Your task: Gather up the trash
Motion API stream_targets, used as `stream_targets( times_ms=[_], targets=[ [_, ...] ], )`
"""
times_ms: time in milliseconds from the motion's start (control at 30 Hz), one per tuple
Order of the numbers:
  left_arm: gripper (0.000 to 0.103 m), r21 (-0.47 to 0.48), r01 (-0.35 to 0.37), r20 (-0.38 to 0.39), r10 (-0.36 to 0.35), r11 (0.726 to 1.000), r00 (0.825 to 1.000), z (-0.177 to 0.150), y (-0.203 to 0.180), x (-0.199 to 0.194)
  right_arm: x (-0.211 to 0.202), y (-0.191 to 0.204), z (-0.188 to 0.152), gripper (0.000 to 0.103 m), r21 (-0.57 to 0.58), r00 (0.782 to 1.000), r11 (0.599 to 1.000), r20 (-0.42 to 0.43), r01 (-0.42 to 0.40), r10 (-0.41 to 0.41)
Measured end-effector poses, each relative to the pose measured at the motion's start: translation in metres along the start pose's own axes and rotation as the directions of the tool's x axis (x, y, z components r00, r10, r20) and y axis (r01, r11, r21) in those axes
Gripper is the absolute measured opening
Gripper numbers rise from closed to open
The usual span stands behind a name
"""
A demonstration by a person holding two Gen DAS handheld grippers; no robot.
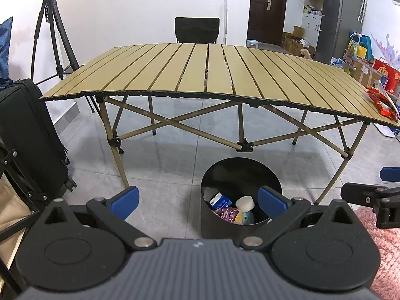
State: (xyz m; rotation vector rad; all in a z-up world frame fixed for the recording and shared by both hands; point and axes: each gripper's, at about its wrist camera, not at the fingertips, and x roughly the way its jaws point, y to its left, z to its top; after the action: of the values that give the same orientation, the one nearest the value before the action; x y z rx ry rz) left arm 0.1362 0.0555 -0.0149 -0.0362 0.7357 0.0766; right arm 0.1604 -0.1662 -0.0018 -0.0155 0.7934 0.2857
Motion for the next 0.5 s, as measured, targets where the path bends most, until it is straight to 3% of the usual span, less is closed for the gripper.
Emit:
stream_targets(
  times_ms=[500],
  targets=[
    [0.103, 0.002, -0.004, 0.023, 0.004, 1.000, 1.000, -0.0020, -0.0024, -0.0088, -0.0072, 0.0015, -0.0025, 0.103, -0.003, 1.000, 1.000, 0.016, 0.002, -0.002]
  ],
)
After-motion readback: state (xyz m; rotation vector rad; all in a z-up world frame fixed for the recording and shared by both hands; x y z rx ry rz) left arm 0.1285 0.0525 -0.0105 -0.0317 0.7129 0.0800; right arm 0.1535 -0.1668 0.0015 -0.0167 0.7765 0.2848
